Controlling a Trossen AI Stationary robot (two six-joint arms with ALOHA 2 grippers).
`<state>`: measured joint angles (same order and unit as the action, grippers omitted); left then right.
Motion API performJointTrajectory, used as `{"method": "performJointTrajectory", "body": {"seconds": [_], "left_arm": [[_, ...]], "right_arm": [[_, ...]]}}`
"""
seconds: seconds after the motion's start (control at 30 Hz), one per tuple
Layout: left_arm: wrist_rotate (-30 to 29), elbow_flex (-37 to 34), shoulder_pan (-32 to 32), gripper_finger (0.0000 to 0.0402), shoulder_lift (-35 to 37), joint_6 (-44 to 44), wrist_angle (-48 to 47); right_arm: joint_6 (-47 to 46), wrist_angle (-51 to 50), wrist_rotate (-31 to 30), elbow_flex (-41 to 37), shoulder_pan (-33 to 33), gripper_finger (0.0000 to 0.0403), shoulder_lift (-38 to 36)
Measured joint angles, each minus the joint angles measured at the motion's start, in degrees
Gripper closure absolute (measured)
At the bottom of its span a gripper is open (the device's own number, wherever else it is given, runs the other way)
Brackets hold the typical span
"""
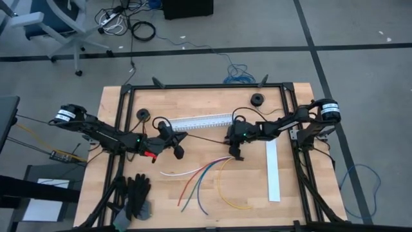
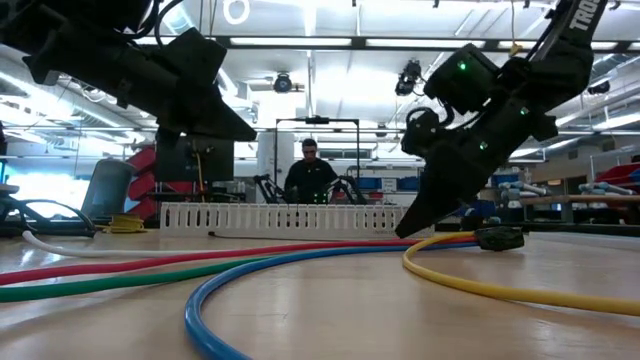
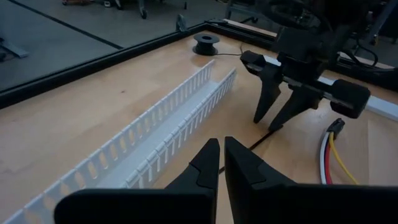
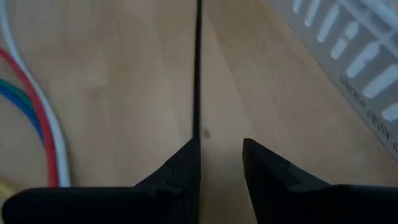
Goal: Ziptie cables
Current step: Insert zip tie on the cable wire
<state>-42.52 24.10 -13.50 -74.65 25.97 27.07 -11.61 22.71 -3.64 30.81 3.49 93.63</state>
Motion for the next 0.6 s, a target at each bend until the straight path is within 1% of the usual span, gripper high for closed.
{"method": "performJointTrajectory", "body": {"seconds": [0.1,0.23,0.47,0.53,0.6], "left_arm": [[0.0,0.0,0.0,0.0402,0.0,-0.02,0.0],[-0.01,0.0,0.0,0.0401,0.0,-0.04,-0.03],[-0.02,0.0,0.0,0.0402,0.0,-0.04,0.02],[-0.02,0.0,0.0,0.0402,0.0,-0.02,0.04],[-0.03,0.0,0.0,0.0401,0.0,0.12,0.05]], "right_arm": [[-0.26,-0.22,2.27,0.02,-0.02,0.0296,-0.38],[-0.84,-0.56,2.28,0.07,-1.22,0.0296,1.3],[0.94,0.24,-4.4,0.26,-4.63,0.0299,5.14],[1.68,0.55,-6.29,0.41,-5.21,0.0308,6.45],[2.3,1.06,-7.83,0.48,-5.68,0.0325,7.63]]}}
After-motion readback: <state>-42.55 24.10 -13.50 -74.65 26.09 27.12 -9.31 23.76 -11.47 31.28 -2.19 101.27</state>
